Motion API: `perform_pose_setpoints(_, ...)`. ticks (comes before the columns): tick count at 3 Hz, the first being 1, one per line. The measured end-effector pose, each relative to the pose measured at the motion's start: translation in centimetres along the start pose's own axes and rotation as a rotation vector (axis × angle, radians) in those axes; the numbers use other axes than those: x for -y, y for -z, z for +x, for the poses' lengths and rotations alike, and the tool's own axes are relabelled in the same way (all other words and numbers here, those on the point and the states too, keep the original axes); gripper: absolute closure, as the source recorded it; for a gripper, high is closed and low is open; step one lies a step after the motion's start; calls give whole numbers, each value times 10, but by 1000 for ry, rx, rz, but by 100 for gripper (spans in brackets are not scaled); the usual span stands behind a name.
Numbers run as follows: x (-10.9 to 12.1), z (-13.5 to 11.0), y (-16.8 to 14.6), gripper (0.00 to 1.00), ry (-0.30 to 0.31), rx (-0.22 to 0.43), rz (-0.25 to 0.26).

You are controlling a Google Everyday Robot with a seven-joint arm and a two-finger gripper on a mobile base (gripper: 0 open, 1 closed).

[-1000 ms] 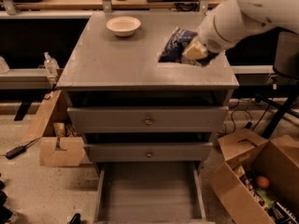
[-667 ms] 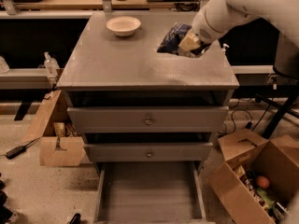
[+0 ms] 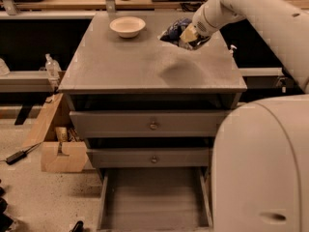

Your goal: Pick blue chip bag from bottom drawer and place on counter

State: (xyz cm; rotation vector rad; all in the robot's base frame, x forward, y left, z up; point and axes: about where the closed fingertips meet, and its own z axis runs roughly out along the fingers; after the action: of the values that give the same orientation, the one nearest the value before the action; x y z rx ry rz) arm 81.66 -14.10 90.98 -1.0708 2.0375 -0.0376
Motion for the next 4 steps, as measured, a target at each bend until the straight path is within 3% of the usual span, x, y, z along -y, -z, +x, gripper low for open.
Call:
perform_pose_setpoints(1, 6, -9, -7, 85, -2, 17, 6)
perform_pose_setpoints(4, 0, -8, -16, 15, -1, 12, -7)
